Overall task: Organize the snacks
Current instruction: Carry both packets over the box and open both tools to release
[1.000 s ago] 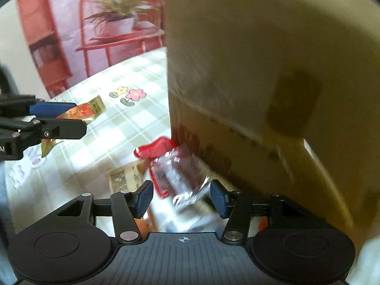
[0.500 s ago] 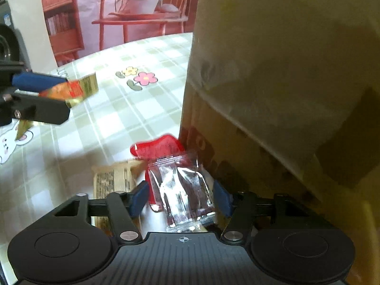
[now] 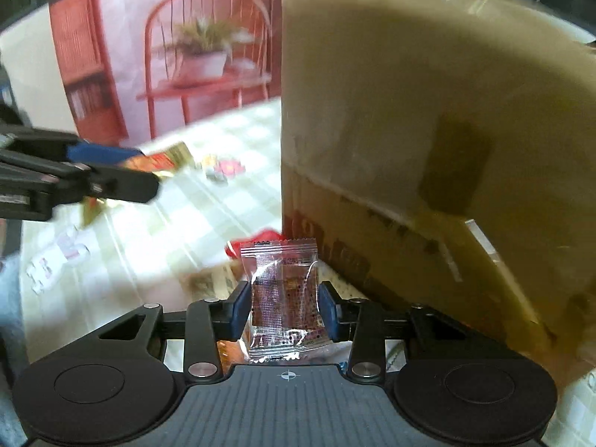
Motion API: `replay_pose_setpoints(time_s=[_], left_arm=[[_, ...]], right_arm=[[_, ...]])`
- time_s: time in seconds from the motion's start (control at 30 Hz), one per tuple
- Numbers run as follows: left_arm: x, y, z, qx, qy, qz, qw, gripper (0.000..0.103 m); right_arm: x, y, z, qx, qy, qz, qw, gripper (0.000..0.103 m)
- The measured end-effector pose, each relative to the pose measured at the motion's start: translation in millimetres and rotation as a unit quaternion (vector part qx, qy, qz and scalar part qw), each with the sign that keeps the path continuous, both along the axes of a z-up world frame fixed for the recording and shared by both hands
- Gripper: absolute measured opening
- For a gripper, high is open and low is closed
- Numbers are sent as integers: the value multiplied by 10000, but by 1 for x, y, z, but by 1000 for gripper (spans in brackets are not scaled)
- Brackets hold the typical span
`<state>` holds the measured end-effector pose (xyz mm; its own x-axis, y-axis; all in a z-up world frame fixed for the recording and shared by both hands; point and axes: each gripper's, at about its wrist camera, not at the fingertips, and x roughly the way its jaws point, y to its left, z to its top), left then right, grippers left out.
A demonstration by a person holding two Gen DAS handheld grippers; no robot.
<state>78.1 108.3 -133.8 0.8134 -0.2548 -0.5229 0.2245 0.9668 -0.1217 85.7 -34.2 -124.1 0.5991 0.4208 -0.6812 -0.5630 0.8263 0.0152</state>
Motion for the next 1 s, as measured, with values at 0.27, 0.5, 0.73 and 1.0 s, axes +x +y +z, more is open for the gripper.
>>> replay_pose_setpoints(time_s=[0.27,0.5,0.73,1.0], left_arm=[[-5,-14,48,99,-606,-218,9979,47],[19,-42,91,349,-1090,-514,9921,48],[63,-86,118,540,-1432,-908,9840,48],[120,-149,109,744,-1141,-1273,9825,48]], right_arm=[[-25,-33,65,691,-940,-197,9930,36],[-8,-82,117,1218,-1493,-745,9784,36],[25,-138,131,1349,-1793,-1612,9611,36],[66,-161,103,1221,-1672,-2159,9542,37]])
